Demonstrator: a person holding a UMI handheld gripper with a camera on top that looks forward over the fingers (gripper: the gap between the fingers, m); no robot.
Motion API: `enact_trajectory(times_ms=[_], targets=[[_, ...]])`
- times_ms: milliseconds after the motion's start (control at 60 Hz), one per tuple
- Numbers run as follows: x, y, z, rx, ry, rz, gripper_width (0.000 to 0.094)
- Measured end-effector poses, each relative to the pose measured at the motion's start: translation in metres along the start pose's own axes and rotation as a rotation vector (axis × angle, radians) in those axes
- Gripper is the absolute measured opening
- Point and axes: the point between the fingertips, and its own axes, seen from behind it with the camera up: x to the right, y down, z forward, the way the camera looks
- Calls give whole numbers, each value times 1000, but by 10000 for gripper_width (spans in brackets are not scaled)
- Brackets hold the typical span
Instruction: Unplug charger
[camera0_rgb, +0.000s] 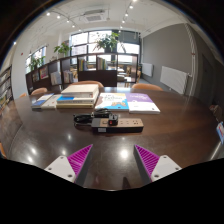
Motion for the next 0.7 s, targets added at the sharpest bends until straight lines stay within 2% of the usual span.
enact_trajectory(times_ms=[83,183,300,333,383,417,433,450,517,700], targets=[[10,-29,53,16,3,9,808],[15,-59,111,38,-1,1,759],[10,-75,164,50,-19,-9,641],[6,-73,164,41,-17,-12,598],[3,-65,176,17,-14,-17,483],[-1,-68,178,40,-24,-11,441],[0,-66,179,39,-21,-8,302],[-1,-63,179,31,-16,-7,254],[0,-66,177,52,14,-8,229],[2,-64,177,35,30,62,147]])
